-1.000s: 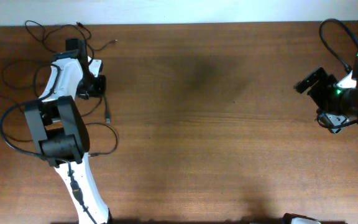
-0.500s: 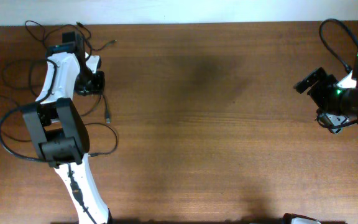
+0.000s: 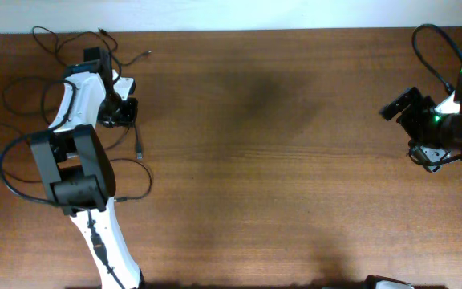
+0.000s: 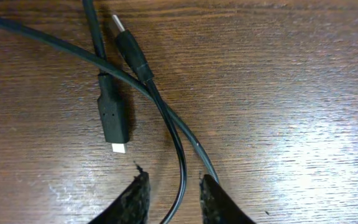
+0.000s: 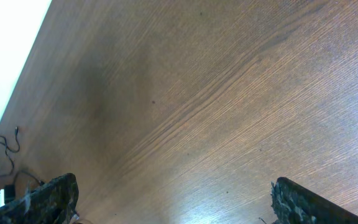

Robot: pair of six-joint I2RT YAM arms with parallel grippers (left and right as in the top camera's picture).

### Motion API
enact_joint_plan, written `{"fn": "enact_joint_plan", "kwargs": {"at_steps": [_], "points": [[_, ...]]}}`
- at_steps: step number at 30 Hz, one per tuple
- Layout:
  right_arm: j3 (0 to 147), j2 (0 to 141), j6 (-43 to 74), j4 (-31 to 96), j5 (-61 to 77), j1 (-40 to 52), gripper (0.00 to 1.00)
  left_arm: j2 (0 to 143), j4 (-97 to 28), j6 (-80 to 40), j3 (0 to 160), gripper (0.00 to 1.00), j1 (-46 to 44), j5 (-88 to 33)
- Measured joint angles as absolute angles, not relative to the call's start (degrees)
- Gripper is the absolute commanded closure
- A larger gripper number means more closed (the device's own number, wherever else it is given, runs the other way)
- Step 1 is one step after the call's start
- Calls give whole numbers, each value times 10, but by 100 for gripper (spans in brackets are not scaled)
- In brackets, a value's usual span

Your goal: Untangle cables

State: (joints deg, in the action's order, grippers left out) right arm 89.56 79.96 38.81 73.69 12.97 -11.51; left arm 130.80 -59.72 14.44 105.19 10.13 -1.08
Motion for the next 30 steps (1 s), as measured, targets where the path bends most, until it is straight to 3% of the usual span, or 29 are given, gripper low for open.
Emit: {"fn": "enact_joint_plan", "kwargs": {"at_steps": [4,8,23,30], "points": [[896,800,389,736,130,-115,0,1326,-597,153,1050,76,101,-11],[896,800,389,735,130,-115,0,1327,-595,154,1049,100,101,-10],[896,800,389,737,130,-115,0,1315,-658,143,1114,100,101,-61],[896,800,388,740,130,-115,0,1258,-725,96,1123,100,104,-5]]}}
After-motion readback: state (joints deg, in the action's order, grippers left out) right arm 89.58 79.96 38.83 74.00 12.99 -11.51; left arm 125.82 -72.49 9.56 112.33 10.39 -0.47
